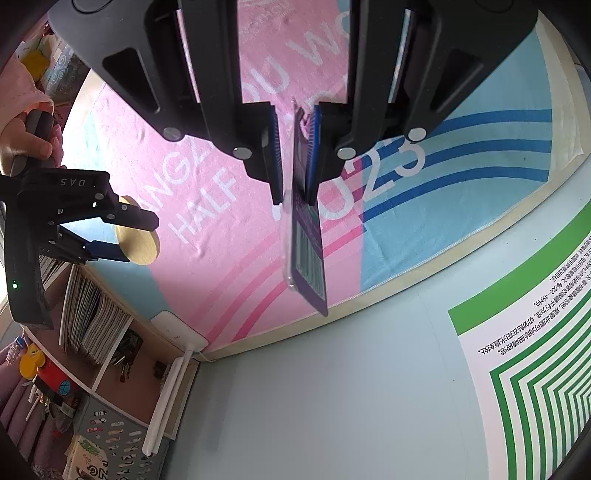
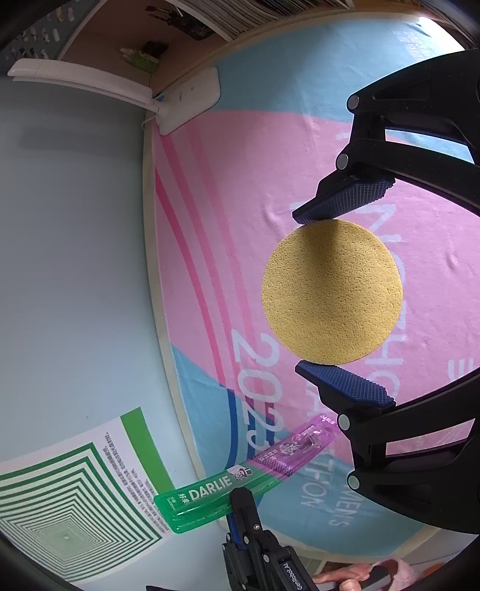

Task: Collect trash
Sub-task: 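Lift the toothbrush package and sponge and carry them over the wastebasket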

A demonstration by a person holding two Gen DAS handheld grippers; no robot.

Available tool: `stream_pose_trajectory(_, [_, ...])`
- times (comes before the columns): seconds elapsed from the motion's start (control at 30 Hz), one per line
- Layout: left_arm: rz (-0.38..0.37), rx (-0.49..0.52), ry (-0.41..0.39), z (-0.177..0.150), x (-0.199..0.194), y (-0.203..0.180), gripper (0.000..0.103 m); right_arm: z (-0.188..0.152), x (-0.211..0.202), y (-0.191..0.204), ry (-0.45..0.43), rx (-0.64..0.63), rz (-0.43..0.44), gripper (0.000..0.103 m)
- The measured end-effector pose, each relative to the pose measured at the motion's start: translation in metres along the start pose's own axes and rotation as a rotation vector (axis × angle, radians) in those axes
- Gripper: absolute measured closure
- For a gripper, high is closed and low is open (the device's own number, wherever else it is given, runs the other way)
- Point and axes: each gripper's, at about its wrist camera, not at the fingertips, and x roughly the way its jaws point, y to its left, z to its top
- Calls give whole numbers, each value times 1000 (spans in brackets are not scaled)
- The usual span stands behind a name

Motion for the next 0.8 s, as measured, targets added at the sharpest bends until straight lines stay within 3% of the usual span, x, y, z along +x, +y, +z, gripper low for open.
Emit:
stream_pose_trajectory(0.43, [-25,67,-67,-2,-26,-22,92,-9,-40,-4,-57,10,-43,28])
stream_pose_trajectory(0.8, [-92,186,-102,-10,-51,-66,92,-49,-91,-13,-112,89,-118,28])
